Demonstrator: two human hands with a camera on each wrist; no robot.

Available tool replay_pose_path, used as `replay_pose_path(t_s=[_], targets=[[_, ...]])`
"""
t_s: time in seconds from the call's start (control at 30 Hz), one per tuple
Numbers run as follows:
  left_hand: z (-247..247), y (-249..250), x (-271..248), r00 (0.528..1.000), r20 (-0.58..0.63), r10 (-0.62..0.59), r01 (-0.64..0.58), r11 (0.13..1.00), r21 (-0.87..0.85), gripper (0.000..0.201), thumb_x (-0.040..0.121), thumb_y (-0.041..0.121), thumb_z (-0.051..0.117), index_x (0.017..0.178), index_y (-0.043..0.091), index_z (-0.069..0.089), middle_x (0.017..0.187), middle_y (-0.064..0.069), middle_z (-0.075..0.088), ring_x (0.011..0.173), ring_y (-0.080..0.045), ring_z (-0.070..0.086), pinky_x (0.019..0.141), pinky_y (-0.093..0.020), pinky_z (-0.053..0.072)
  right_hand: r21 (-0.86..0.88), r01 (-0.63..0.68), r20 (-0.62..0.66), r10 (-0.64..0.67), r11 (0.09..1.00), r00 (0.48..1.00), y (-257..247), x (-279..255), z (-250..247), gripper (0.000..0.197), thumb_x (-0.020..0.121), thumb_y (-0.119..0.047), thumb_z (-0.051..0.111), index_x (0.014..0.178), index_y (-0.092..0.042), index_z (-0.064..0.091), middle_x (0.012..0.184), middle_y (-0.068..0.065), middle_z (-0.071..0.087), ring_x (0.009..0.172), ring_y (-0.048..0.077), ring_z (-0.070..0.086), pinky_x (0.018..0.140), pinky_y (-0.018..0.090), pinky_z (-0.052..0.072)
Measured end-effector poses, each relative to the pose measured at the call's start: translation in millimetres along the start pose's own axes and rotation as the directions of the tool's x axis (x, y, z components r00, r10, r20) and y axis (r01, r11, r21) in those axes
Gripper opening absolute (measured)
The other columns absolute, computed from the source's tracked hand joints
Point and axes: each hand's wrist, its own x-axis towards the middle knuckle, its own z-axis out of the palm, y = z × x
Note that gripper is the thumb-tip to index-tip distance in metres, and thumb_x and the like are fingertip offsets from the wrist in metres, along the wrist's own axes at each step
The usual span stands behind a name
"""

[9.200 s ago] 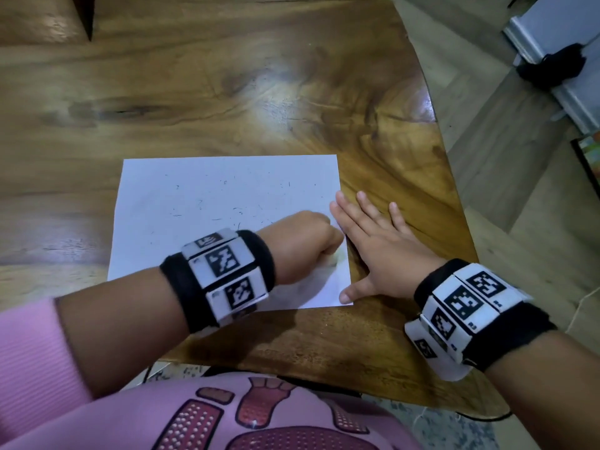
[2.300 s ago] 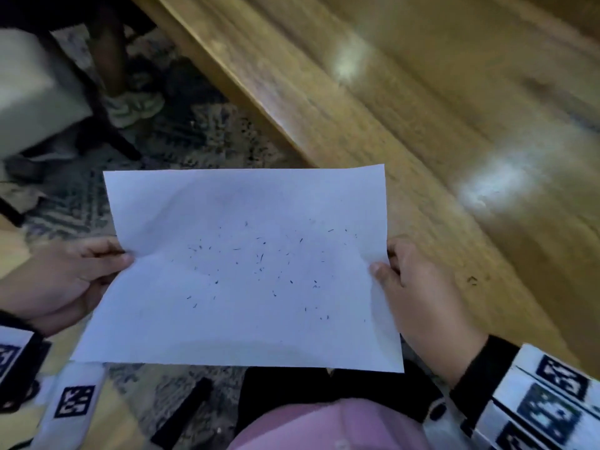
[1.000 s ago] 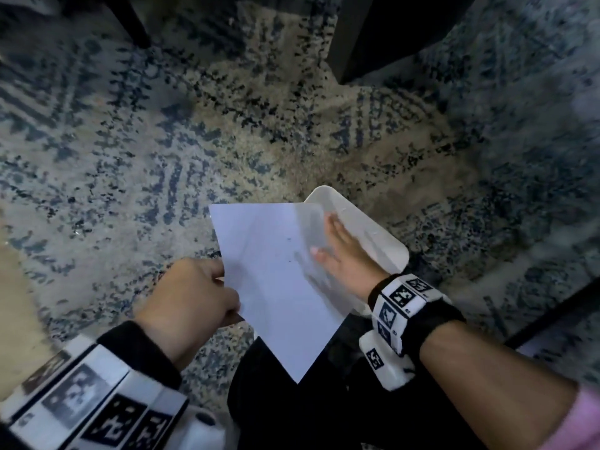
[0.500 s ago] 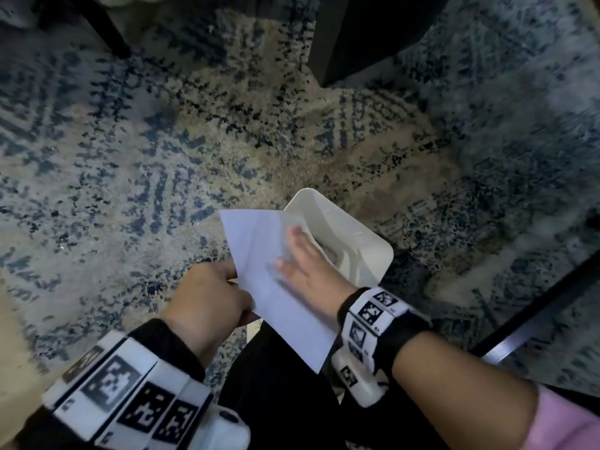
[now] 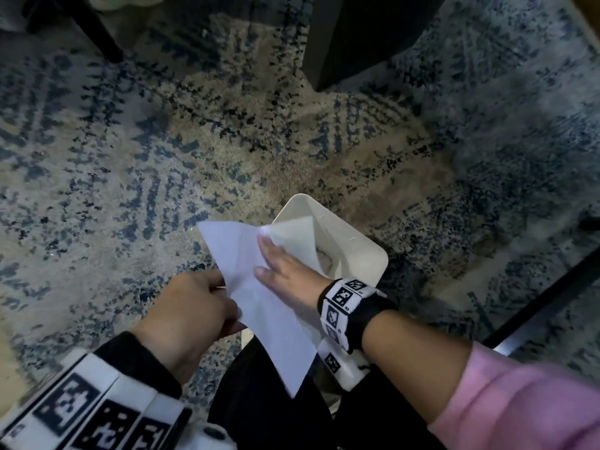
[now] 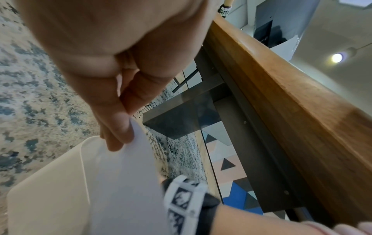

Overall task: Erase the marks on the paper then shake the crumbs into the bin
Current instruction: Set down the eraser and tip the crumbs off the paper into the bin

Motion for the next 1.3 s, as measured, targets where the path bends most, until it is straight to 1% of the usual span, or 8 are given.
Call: replay_pose_path(t_s=[0.2, 0.4, 0.47, 0.6, 0.83, 1.03, 1.13, 1.3], targets=[[-14.6, 1.2, -0.1, 1.000, -0.002, -0.009, 0.009, 1.000, -0.016, 0.036, 0.076, -0.019, 0.046, 0.084, 0.009, 0.066, 0.069, -0.005, 0.072, 0.058, -0.015, 0.065, 0.041, -0.014, 0.048, -0.209, -0.546, -0.078, 0.543, 0.811, 0.836, 36.2, 9.6, -30.6, 0.066, 0.100, -0.041, 0.034, 0.150, -0.007, 0.008, 0.154, 0.019, 0.022, 0.138, 0.033, 0.030, 0.108, 0.037, 0.029], [-5.5, 2.5, 15.0, 0.999, -0.018, -0.051, 0.051, 0.998, -0.046, 0.035, 0.077, -0.020, 0.043, 0.092, 0.005, 0.063, 0.083, -0.010, 0.067, 0.070, -0.021, 0.061, 0.040, -0.014, 0.050, 0.006, -0.053, 0.081, 0.053, 0.999, 0.995, -21.1, -28.4, -11.2, 0.070, 0.099, -0.045, 0.033, 0.151, -0.019, -0.005, 0.159, -0.003, -0.009, 0.145, 0.011, -0.006, 0.113, 0.025, -0.001], [-6.4, 3.8, 17.8, 0.997, -0.031, -0.067, 0.065, 0.995, -0.069, 0.033, 0.077, -0.020, 0.042, 0.089, 0.004, 0.062, 0.082, -0.012, 0.065, 0.068, -0.021, 0.059, 0.040, -0.014, 0.050, 0.059, -0.174, 0.214, 0.157, 0.983, 0.964, -8.8, -34.9, -3.7, 0.066, 0.099, -0.046, 0.030, 0.152, -0.020, -0.002, 0.159, -0.002, -0.001, 0.146, 0.012, 0.004, 0.113, 0.025, 0.005], [-10.3, 4.2, 17.8, 0.997, -0.019, -0.069, 0.067, 0.996, -0.056, 0.034, 0.077, -0.020, 0.042, 0.084, 0.006, 0.064, 0.077, -0.007, 0.069, 0.067, -0.019, 0.061, 0.038, -0.014, 0.049, -0.258, -0.497, -0.088, 0.492, 0.829, 0.866, 28.0, -26.1, -27.0, 0.062, 0.101, -0.039, 0.029, 0.152, -0.015, 0.003, 0.159, 0.013, 0.008, 0.145, 0.028, 0.012, 0.116, 0.044, 0.012], [-1.1, 2.6, 26.5, 0.987, -0.102, -0.121, 0.120, 0.993, -0.015, 0.025, 0.082, -0.013, 0.043, 0.072, 0.005, 0.058, 0.068, -0.011, 0.058, 0.058, -0.021, 0.056, 0.038, -0.018, 0.051, 0.061, 0.196, 0.093, -0.201, 0.979, 0.975, -54.4, -62.7, 14.9, 0.068, 0.090, -0.052, 0.021, 0.145, -0.032, -0.014, 0.156, -0.010, -0.017, 0.141, 0.005, -0.019, 0.114, 0.031, -0.010], [-3.4, 9.6, 16.4, 0.987, -0.073, -0.141, 0.129, 0.981, -0.147, 0.020, 0.081, -0.017, 0.037, 0.078, -0.008, 0.054, 0.074, -0.021, 0.062, 0.043, -0.019, 0.064, 0.039, -0.025, 0.055, -0.143, -0.189, 0.201, 0.215, 0.972, 0.956, 35.5, -59.8, 11.1, 0.071, 0.091, -0.060, 0.019, 0.151, -0.028, 0.000, 0.158, -0.008, -0.009, 0.145, 0.013, -0.010, 0.118, 0.042, -0.004], [-9.0, 12.4, 12.0, 0.991, -0.054, -0.121, 0.114, 0.986, -0.120, 0.020, 0.082, -0.017, 0.036, 0.080, -0.010, 0.054, 0.077, -0.020, 0.064, 0.054, -0.024, 0.063, 0.039, -0.023, 0.053, -0.103, -0.396, -0.139, 0.381, 0.913, 0.914, 69.4, -42.5, -12.9, 0.059, 0.100, -0.041, 0.030, 0.149, -0.011, 0.018, 0.158, 0.010, 0.011, 0.146, 0.028, 0.006, 0.117, 0.044, 0.012], [-13.5, 11.2, 6.5, 0.995, -0.012, -0.101, 0.100, 0.991, -0.090, 0.026, 0.083, -0.016, 0.037, 0.078, -0.005, 0.060, 0.066, -0.013, 0.070, 0.042, -0.012, 0.063, 0.038, -0.019, 0.051, 0.243, -0.123, -0.123, 0.157, 0.962, 0.980, 21.7, -15.1, -6.7, 0.061, 0.101, -0.037, 0.035, 0.151, -0.021, 0.005, 0.152, -0.016, 0.003, 0.142, 0.004, 0.000, 0.116, 0.025, 0.004]])
